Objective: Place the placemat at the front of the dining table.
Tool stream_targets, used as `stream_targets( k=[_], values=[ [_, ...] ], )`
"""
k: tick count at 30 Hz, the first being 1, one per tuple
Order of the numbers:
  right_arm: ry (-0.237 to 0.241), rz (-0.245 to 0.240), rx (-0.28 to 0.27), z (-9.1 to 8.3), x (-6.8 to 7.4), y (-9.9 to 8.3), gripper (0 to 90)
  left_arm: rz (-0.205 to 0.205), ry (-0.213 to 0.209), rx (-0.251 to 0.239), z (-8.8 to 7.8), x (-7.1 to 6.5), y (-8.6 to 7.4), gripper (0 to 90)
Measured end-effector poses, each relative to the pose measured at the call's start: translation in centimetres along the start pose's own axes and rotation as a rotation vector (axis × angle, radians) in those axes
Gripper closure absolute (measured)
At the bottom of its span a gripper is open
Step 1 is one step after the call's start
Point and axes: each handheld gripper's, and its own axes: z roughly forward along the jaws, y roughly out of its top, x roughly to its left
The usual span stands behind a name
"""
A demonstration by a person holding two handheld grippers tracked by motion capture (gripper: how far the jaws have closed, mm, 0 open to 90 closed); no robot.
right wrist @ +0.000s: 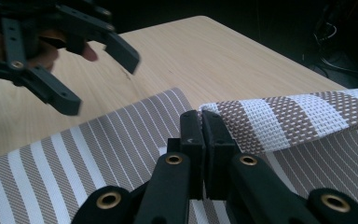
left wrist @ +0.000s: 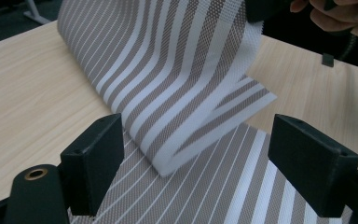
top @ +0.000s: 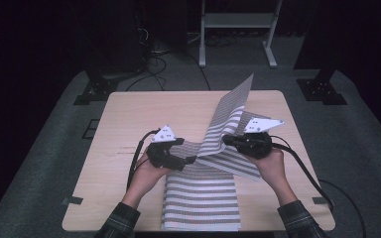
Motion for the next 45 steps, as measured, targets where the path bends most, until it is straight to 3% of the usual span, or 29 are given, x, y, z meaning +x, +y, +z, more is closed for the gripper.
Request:
stream_targets(
  k=[9, 19, 26, 32, 37, 40, 45],
  values=[
    [0.057, -0.015, -0.036, 1.2, 1.0, 1.5, 88.0, 0.021, -0.026, -0.016, 2.1, -0.2, 1.3, 17.4],
    [0.084, -0.02, -0.039, 2.1, 1.5, 1.9, 88.0, 0.025, -0.05, -0.051, 2.2, 0.2, 1.7, 21.8],
    [0.085, -0.02, -0.044, 2.1, 1.8, 1.9, 88.0, 0.037, -0.086, -0.059, 2.6, 0.3, 1.8, 35.7],
    [0.086, -0.019, -0.044, 2.1, 1.8, 1.9, 88.0, -0.004, -0.171, -0.044, 3.2, 0.5, 2.0, 53.2],
    [0.083, -0.026, -0.043, 2.2, 1.9, 1.9, 87.1, -0.006, -0.159, -0.032, 3.4, 0.2, 2.2, 68.1],
    [0.068, -0.024, -0.045, 2.1, 1.8, 1.8, 82.8, -0.013, -0.092, 0.005, 3.3, 0.1, 2.1, 83.2],
    [0.06, -0.014, -0.07, 1.5, 1.6, 1.8, 77.1, -0.052, -0.064, 0.001, 3.0, 0.8, 1.6, 85.9]
  ],
)
